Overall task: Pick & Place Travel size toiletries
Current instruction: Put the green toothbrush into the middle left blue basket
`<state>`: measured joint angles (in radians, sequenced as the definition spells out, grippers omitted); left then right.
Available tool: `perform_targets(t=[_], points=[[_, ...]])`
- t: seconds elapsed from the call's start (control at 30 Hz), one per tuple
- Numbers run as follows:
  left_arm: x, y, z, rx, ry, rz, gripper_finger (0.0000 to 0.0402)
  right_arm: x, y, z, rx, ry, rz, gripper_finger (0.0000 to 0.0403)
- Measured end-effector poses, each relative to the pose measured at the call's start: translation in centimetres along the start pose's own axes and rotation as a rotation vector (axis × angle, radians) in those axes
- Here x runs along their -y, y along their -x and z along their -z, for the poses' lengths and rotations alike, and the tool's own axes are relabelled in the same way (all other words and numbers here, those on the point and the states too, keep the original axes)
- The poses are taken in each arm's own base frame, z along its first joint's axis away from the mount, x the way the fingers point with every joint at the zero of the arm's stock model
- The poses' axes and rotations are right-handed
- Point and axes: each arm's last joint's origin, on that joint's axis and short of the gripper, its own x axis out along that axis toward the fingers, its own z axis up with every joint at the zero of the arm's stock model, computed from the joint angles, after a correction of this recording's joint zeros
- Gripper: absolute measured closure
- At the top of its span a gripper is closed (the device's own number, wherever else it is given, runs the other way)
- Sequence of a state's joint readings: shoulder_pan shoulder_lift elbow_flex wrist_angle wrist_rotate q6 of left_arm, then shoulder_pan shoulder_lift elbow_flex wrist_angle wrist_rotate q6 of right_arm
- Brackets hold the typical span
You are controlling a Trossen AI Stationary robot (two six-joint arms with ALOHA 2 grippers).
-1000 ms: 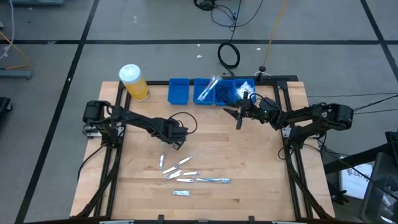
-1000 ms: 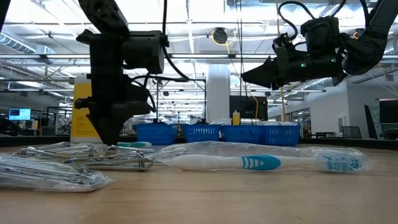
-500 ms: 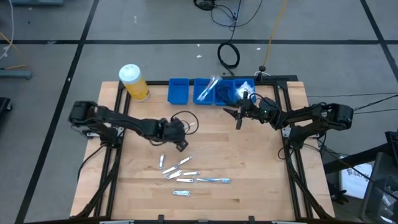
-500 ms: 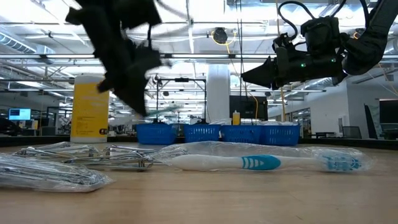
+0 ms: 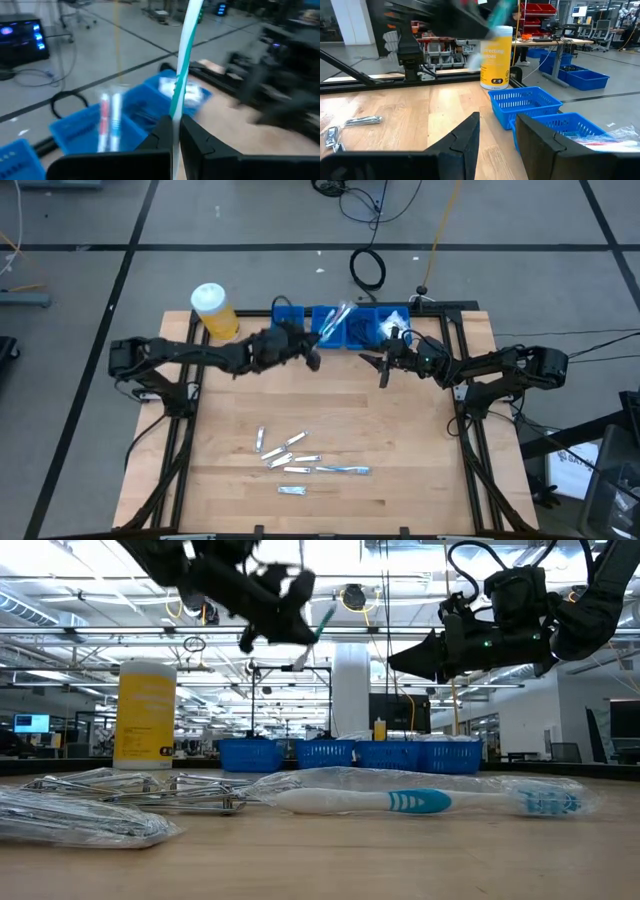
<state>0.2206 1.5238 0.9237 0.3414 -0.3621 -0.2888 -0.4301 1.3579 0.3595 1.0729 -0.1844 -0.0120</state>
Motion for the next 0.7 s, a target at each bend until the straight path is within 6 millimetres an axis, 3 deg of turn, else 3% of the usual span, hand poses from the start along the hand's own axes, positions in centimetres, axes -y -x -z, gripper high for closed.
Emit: perform_targets(t=[0.13, 0.37, 0.5, 0.7], points=[[-3.0, -2.7, 0.7, 0.004, 0.057, -0.022, 0.0398, 0.0, 0.0, 0.0, 0.0, 0.008, 0.0, 0.0287], [-7.0, -7.1, 3.7, 0.012, 0.15, -0.014, 0.0397, 0.0, 0.0, 0.0, 0.0, 0.026, 0.0, 0.0287], [-8.3, -8.5, 5.9, -0.031, 0.151, -0.04, 0.0399, 0.0, 0.0, 0.0, 0.0, 0.028, 0.001, 0.0287], [-8.7, -9.3, 7.3, -0.047, 0.138, -0.038, 0.0394, 0.0, 0.0, 0.0, 0.0, 0.035, 0.002, 0.0287]])
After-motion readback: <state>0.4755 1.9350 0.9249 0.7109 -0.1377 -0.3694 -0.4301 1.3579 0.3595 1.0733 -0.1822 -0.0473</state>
